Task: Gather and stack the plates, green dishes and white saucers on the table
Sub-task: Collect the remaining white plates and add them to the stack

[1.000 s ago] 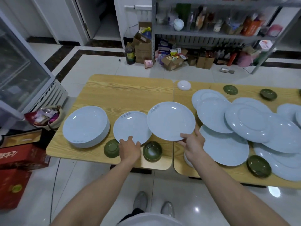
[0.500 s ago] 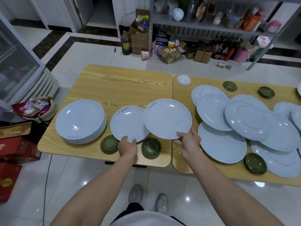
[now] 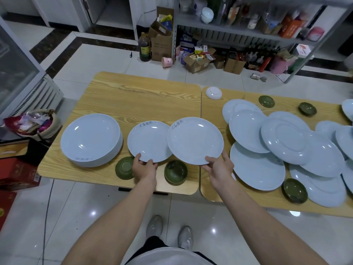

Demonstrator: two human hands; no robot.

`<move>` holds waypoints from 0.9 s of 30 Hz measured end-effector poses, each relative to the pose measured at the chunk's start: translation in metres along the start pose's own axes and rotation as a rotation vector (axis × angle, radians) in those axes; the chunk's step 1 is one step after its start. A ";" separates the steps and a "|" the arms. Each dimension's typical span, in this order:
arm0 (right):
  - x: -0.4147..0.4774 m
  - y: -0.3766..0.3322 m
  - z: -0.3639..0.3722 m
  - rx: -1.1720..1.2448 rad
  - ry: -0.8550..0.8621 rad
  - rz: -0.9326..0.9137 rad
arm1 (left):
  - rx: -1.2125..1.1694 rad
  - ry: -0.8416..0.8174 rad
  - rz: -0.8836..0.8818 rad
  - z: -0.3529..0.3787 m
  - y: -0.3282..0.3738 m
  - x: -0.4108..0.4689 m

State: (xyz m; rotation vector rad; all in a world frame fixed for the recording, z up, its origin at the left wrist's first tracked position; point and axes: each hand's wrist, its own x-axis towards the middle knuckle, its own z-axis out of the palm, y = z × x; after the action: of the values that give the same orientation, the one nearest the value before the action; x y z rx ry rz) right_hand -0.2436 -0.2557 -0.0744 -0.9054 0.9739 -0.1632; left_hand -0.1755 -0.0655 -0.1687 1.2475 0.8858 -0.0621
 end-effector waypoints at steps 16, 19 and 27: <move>-0.014 -0.017 0.006 0.040 -0.074 -0.062 | -0.096 -0.043 0.057 -0.001 0.038 -0.012; -0.018 -0.021 0.006 0.044 -0.100 -0.086 | -0.149 -0.069 0.074 -0.006 0.046 -0.021; -0.023 -0.026 0.003 0.088 -0.158 -0.128 | -0.215 -0.117 0.129 -0.017 0.061 -0.048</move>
State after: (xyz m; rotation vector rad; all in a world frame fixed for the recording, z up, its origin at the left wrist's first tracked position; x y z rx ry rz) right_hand -0.2477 -0.2591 -0.0402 -0.8862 0.7569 -0.2373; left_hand -0.1875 -0.0489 -0.0918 1.0854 0.6900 0.0617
